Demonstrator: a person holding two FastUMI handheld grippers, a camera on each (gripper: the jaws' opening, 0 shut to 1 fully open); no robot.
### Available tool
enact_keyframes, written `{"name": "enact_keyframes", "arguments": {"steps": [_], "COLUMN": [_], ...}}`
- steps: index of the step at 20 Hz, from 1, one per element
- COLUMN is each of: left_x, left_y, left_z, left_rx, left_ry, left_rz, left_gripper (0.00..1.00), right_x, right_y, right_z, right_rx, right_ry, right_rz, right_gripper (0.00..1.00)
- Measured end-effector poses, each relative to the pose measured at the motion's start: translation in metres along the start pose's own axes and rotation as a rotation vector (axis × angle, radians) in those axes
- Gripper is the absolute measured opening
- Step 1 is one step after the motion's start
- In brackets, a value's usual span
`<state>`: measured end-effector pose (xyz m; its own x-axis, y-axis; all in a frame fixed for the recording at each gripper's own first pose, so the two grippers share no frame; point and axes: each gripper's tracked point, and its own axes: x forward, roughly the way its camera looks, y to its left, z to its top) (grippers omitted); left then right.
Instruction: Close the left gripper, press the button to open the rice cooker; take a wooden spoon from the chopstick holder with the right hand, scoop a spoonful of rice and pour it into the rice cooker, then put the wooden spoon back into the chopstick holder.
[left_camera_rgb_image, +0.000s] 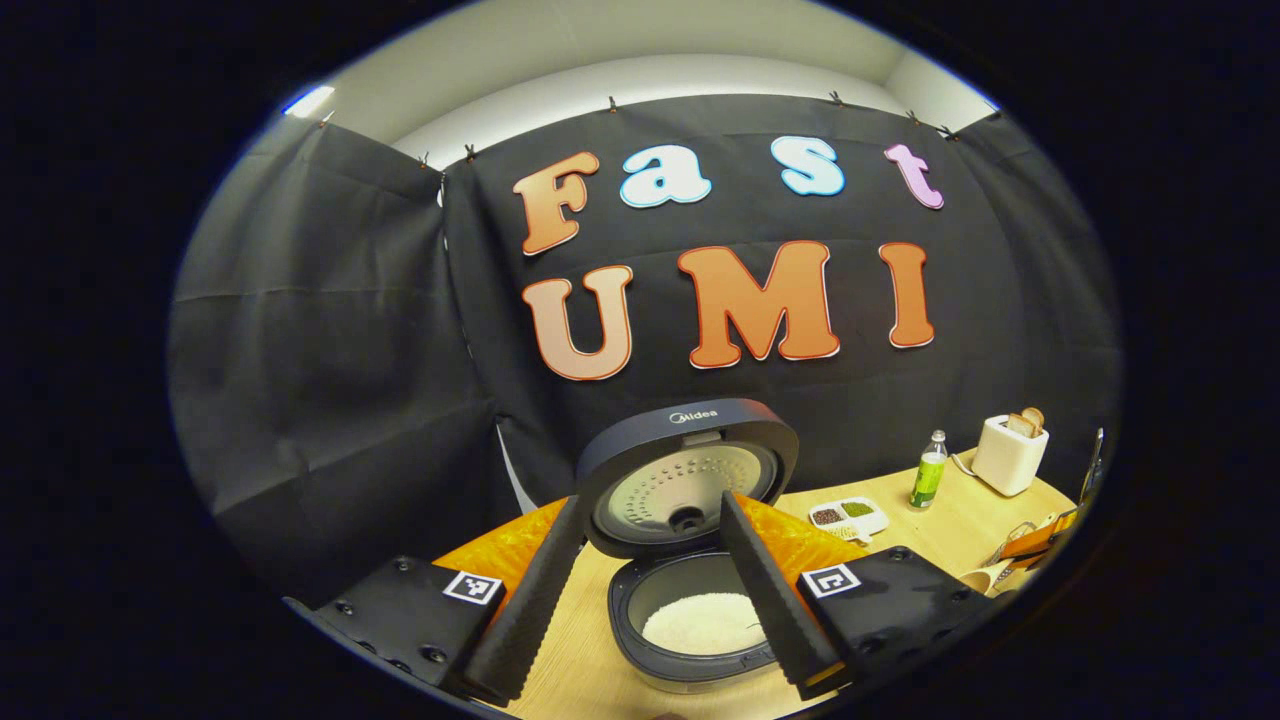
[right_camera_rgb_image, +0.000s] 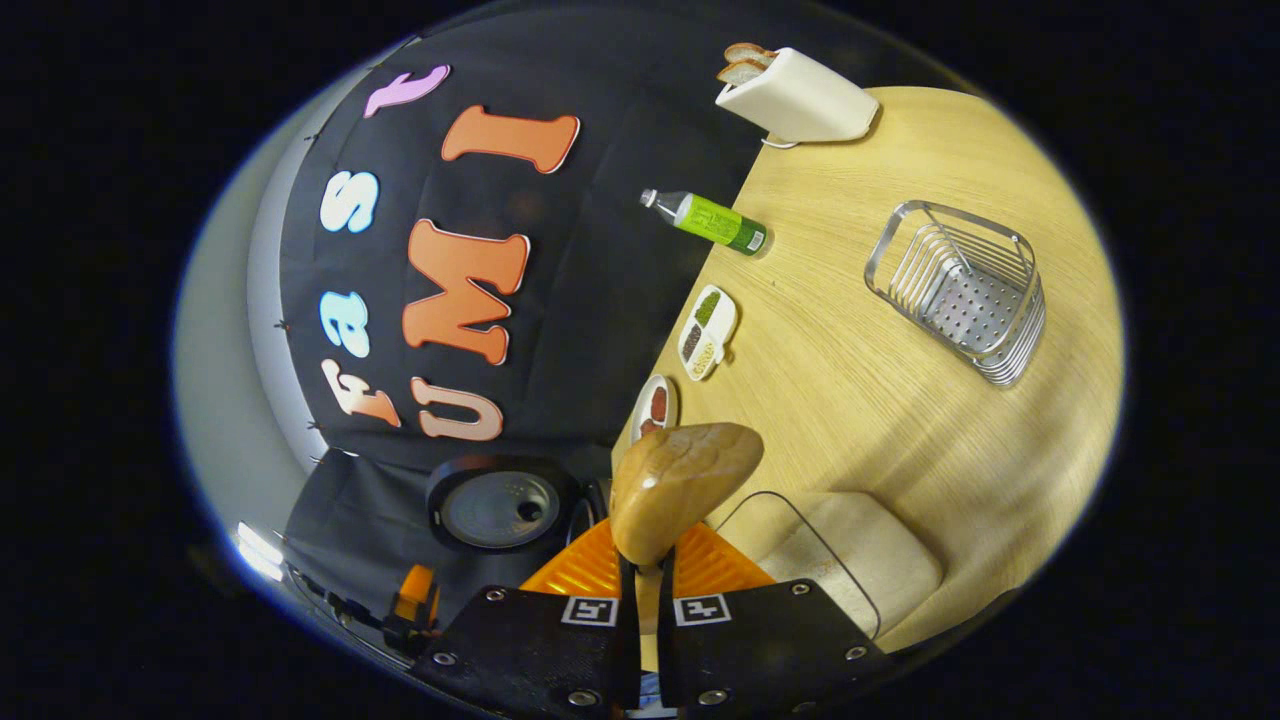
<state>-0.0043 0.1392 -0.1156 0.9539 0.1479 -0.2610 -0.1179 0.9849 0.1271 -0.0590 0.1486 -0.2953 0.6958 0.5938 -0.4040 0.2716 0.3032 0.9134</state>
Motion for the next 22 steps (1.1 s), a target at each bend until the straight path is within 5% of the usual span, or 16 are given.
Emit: {"name": "enact_keyframes", "arguments": {"steps": [5,7,8,11,22], "left_x": [-0.014,-0.021,-0.024,-0.037,-0.082], "left_y": [0.033,0.047,0.057,0.082,0.175], "left_z": [0.008,0.010,0.011,0.017,0.020], "left_rx": [-0.038,-0.045,-0.049,-0.054,-0.047], "left_ry": [-0.028,-0.031,-0.035,-0.058,-0.087], "left_rz": [0.070,0.091,0.110,0.158,0.301], "left_gripper": [0.93,0.85,1.00,0.99,0.94], "right_x": [0.011,0.024,0.032,0.052,0.143], "right_y": [0.052,0.075,0.084,0.114,0.174], "right_z": [0.000,-0.003,-0.005,-0.014,-0.065], "right_rx": [0.070,0.093,0.105,0.118,-0.047], "right_ry": [0.054,0.081,0.094,0.133,0.236], "right_rz": [0.117,0.153,0.168,0.200,0.175], "right_gripper": [0.06,0.06,0.06,0.06,0.06]}}
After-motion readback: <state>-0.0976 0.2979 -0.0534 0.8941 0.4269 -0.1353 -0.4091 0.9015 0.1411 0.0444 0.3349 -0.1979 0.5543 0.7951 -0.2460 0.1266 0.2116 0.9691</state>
